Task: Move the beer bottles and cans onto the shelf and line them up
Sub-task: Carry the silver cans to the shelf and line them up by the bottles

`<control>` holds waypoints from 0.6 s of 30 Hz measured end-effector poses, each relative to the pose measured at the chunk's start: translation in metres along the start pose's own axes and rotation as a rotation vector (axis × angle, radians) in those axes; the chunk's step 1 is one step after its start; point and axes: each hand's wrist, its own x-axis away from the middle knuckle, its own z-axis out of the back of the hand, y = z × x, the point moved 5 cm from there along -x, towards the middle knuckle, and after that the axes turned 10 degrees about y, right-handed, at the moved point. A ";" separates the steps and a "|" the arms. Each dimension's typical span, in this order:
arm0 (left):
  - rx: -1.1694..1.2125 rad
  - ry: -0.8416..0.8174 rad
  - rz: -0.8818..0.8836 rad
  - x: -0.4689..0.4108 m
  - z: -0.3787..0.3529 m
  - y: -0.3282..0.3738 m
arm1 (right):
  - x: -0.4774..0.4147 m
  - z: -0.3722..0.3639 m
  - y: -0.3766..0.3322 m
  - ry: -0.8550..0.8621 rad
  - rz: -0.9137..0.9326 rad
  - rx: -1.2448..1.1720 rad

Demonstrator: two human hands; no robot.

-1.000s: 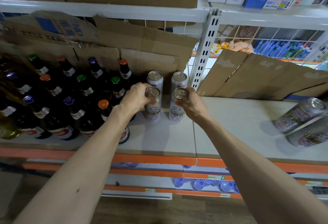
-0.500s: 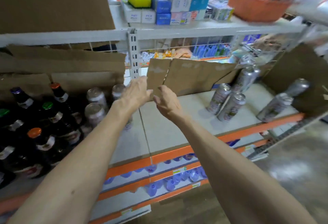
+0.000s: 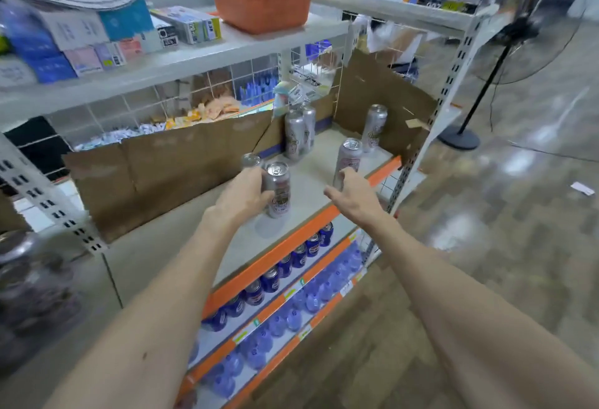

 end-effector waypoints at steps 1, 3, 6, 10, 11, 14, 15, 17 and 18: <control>-0.018 0.002 0.012 -0.006 -0.002 0.000 | -0.007 -0.003 0.004 -0.017 0.018 -0.007; -0.051 0.019 0.043 -0.015 -0.004 -0.005 | -0.020 -0.010 0.004 -0.052 0.056 -0.025; -0.065 0.029 0.113 -0.025 -0.006 -0.024 | -0.038 -0.030 -0.006 -0.114 0.077 -0.059; -0.060 0.047 0.166 -0.046 -0.012 -0.046 | -0.057 -0.060 -0.031 -0.192 0.178 -0.062; -0.051 0.057 0.172 -0.054 -0.014 -0.049 | -0.062 -0.069 -0.036 -0.204 0.192 -0.063; -0.057 0.077 0.176 -0.082 -0.026 -0.053 | -0.078 -0.091 -0.047 -0.234 0.190 -0.087; -0.053 0.077 0.176 -0.091 -0.032 -0.056 | -0.084 -0.098 -0.049 -0.232 0.187 -0.094; -0.023 0.030 0.187 -0.110 -0.045 -0.062 | -0.095 -0.113 -0.050 -0.238 0.186 -0.092; -0.003 -0.005 0.188 -0.119 -0.051 -0.065 | -0.100 -0.120 -0.050 -0.242 0.187 -0.091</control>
